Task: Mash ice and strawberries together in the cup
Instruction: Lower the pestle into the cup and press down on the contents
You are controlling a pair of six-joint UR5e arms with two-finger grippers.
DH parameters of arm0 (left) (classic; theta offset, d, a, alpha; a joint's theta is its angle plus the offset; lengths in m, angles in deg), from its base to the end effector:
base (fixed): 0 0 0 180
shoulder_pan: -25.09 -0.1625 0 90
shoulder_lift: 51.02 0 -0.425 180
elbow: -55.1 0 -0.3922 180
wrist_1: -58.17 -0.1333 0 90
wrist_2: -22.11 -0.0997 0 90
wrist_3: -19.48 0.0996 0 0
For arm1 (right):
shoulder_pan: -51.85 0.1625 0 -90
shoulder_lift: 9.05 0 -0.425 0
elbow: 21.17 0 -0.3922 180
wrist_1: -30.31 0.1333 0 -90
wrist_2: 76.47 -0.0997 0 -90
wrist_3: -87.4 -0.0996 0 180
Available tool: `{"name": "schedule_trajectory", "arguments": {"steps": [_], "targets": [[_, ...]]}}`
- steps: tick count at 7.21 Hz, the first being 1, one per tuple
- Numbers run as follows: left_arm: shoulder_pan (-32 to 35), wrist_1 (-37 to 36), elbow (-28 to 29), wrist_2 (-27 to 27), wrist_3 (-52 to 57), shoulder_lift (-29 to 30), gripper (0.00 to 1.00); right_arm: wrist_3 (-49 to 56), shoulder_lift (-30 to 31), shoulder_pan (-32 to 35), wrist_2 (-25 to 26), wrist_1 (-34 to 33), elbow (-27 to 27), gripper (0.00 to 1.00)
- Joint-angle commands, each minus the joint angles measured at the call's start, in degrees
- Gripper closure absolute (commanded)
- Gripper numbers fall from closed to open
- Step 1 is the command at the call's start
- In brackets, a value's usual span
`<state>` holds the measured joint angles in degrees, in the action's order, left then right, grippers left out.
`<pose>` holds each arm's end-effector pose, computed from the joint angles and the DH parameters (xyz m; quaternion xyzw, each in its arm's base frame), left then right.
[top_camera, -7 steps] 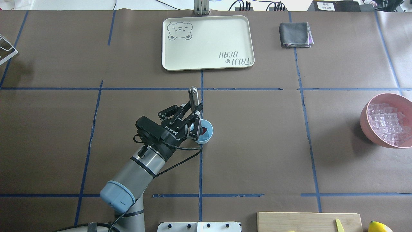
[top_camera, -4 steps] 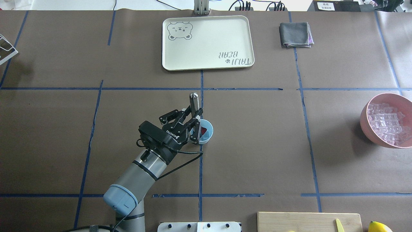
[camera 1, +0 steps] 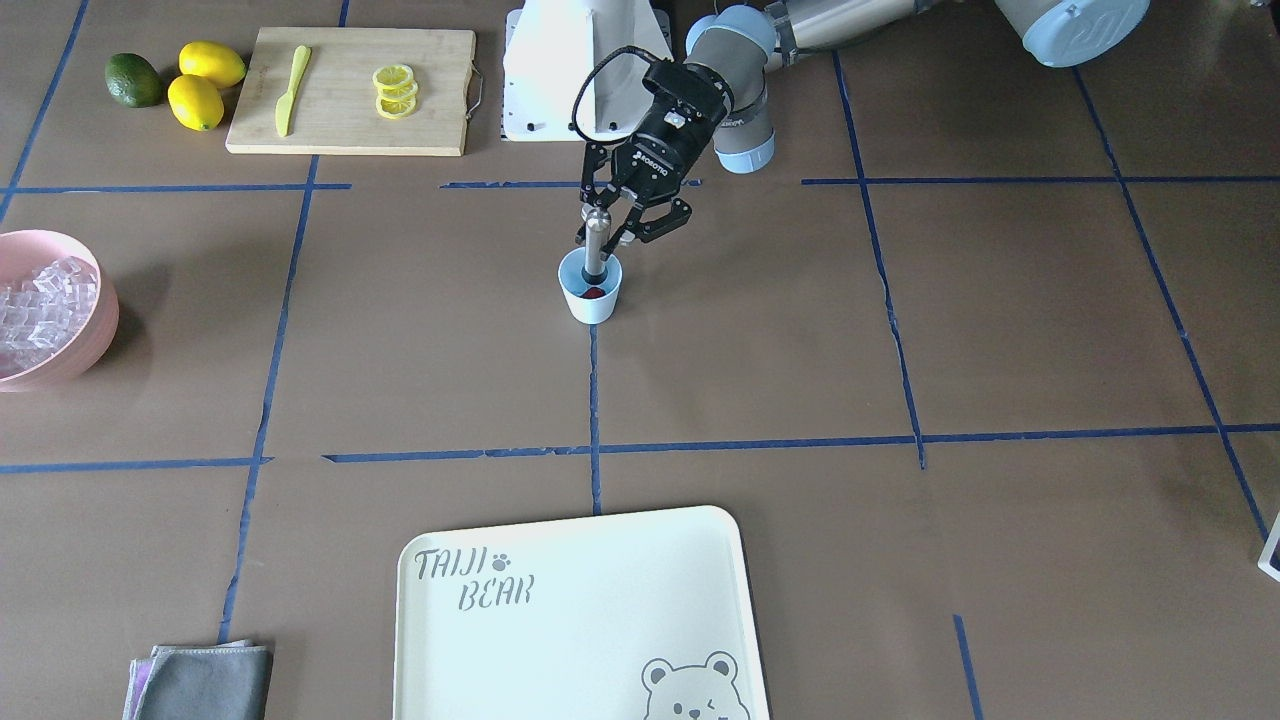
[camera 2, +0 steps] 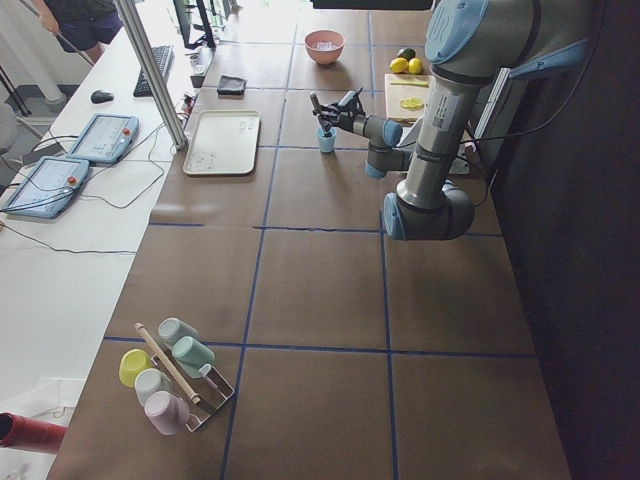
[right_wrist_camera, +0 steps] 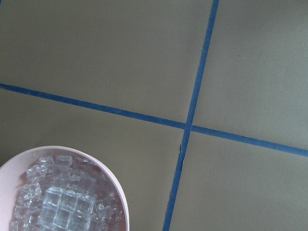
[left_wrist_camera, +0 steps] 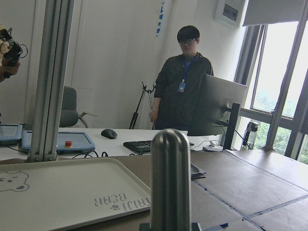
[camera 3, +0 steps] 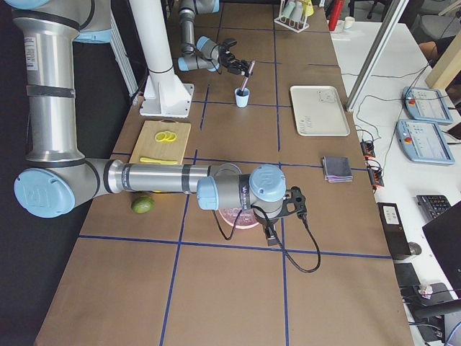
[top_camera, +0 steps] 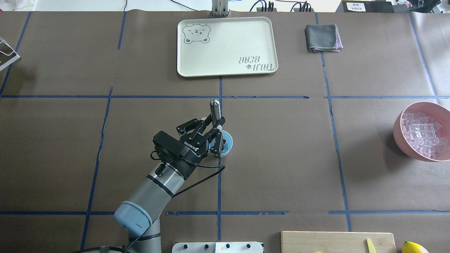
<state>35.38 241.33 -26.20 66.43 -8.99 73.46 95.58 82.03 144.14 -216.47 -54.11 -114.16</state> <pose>0.5601 -0.3096 0.2213 0.6253 0.5273 -0.0990 0.5667 0.0766 -0.4885 0.6248 0.0974 -0.4146 -0.0740 0.9018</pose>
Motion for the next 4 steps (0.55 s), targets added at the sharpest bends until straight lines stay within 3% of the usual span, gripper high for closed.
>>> {"name": "schedule_trajectory", "arguments": {"steps": [1,3,4], "targets": [[1.0,-1.8,-6.7,1.2,0.2,-0.3,1.00,0.0,0.0,0.0,0.1,0.0,0.1,0.01],[2.4,-11.1,-20.1,4.1,0.0,-3.6,1.00,0.0,0.0,0.0,-0.1,0.0,0.7,0.01],[5.7,-14.2,-23.3,6.9,-1.4,-3.2,1.00,0.0,-0.1,0.0,-0.1,0.0,0.7,0.01]]}}
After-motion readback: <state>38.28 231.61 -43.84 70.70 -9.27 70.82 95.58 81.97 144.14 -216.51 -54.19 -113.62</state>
